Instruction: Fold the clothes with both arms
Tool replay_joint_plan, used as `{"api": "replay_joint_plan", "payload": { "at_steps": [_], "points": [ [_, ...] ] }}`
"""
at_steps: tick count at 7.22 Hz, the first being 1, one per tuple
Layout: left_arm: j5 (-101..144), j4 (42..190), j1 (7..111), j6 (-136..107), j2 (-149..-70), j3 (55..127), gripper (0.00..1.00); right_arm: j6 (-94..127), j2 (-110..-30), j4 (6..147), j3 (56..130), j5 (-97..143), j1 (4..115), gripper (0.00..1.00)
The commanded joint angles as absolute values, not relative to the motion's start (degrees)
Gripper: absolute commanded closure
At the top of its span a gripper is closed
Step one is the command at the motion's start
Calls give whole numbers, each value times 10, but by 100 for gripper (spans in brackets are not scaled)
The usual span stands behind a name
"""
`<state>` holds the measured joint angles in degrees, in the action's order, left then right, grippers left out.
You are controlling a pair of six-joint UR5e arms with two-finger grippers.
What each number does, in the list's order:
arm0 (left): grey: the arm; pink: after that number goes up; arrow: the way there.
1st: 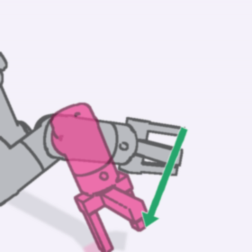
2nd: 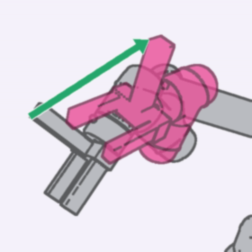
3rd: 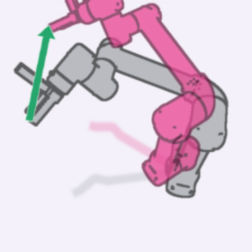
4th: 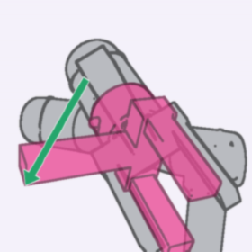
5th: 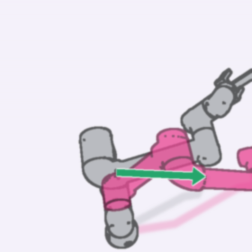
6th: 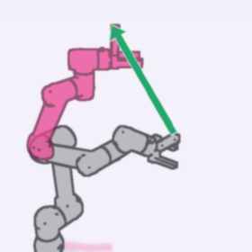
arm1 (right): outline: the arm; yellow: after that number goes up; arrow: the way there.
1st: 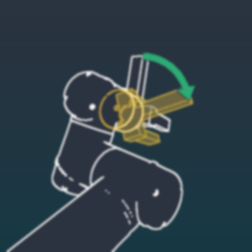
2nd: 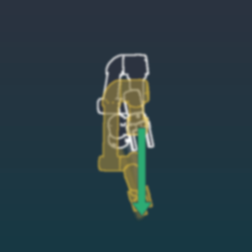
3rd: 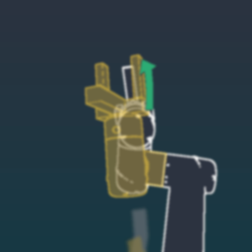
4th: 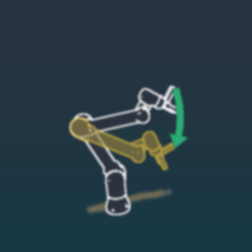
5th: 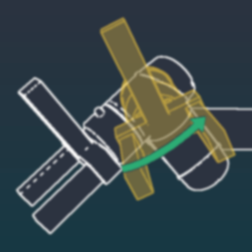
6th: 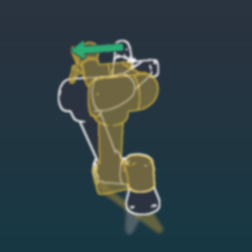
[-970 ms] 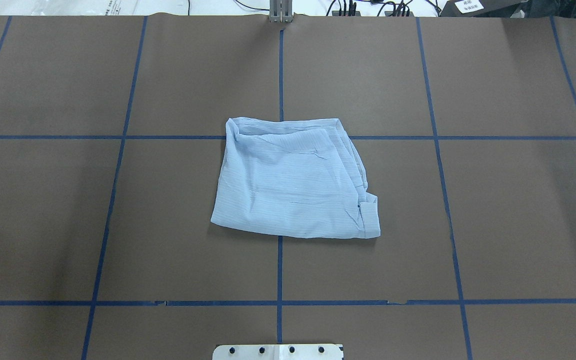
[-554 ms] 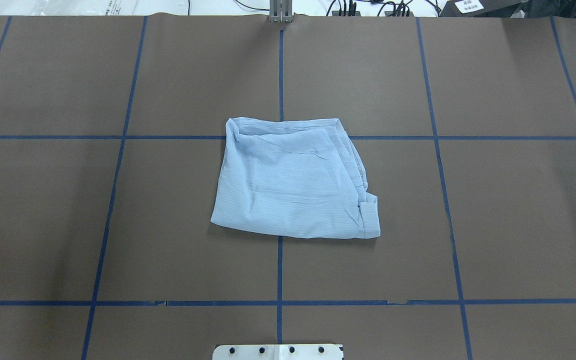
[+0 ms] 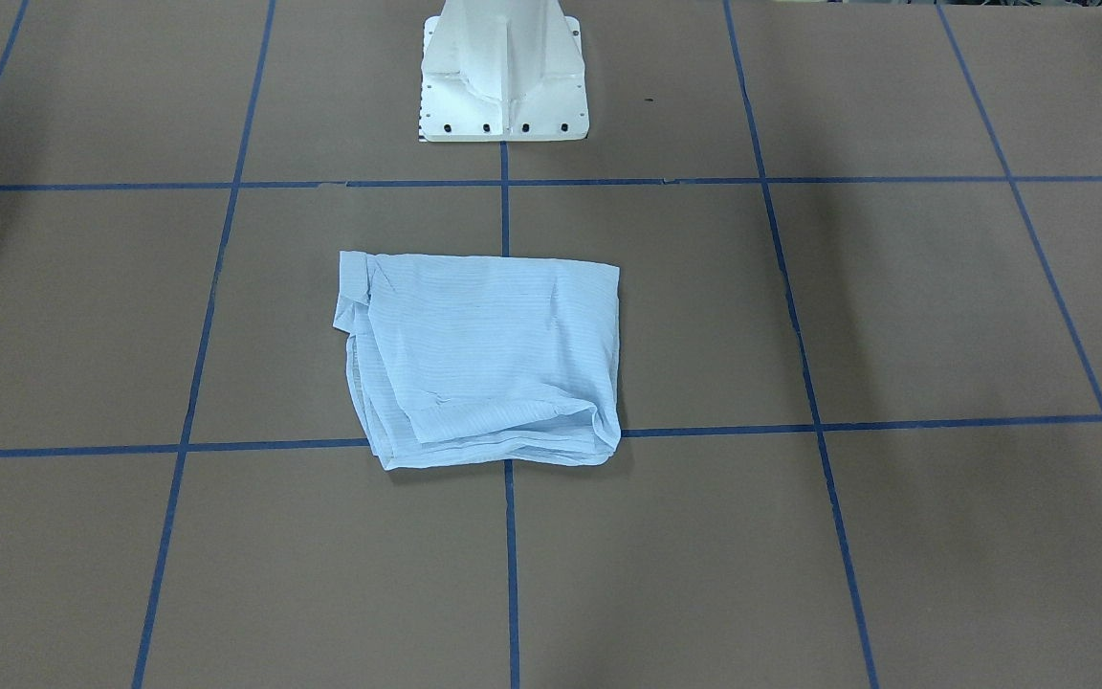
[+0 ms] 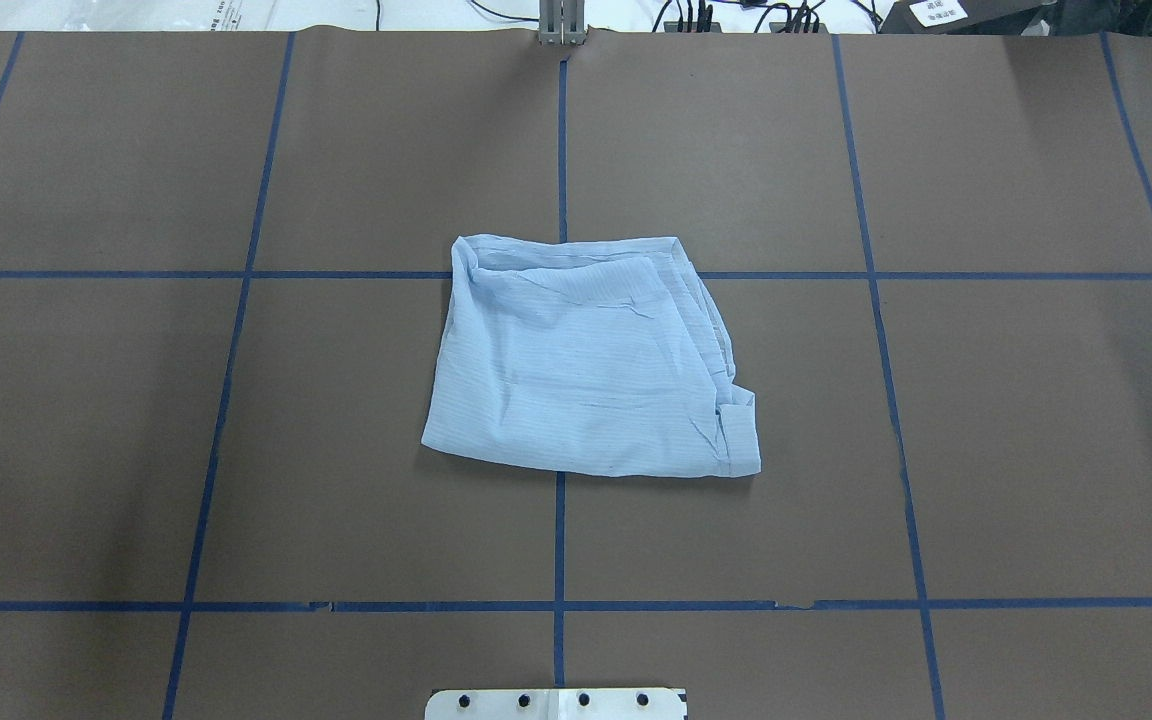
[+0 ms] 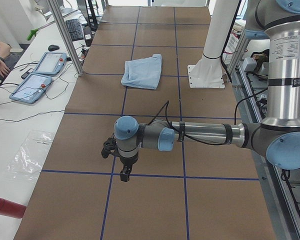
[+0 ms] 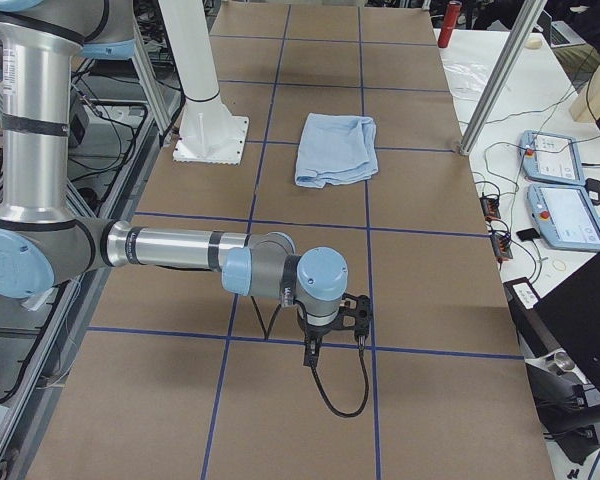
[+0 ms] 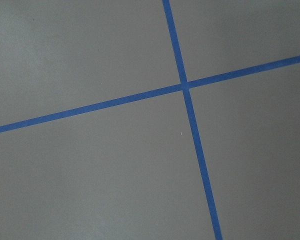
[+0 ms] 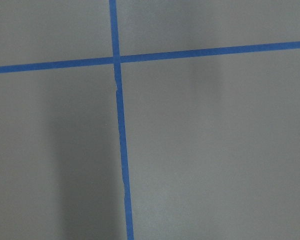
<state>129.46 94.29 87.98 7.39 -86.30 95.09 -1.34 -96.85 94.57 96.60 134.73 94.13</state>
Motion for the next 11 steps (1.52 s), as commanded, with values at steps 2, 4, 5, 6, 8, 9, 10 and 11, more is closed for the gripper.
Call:
{"api": "replay_joint_plan", "payload": {
  "at_steps": [2,4,5,6,8,9,10,11],
  "points": [
    [1295,944,880,71,-863,950,1,-13,-968,946,968,1346,941,0],
    [1324,941,880,38,-864,948,1,-13,-968,946,968,1346,941,0],
    [1345,943,880,2,-864,951,1,-13,-968,946,968,1346,941,0],
    [1345,945,880,-1,-863,950,1,-13,-967,946,968,1346,941,0],
    [1345,945,880,-1,-863,950,1,-13,-967,946,968,1346,941,0],
    [1345,945,880,-1,-863,948,1,-13,-967,946,968,1346,941,0],
    [1345,945,880,-1,-863,947,1,-13,-966,946,969,1347,941,0],
    [1345,945,880,-1,-863,947,1,-13,-966,946,969,1347,941,0]
  ]
}}
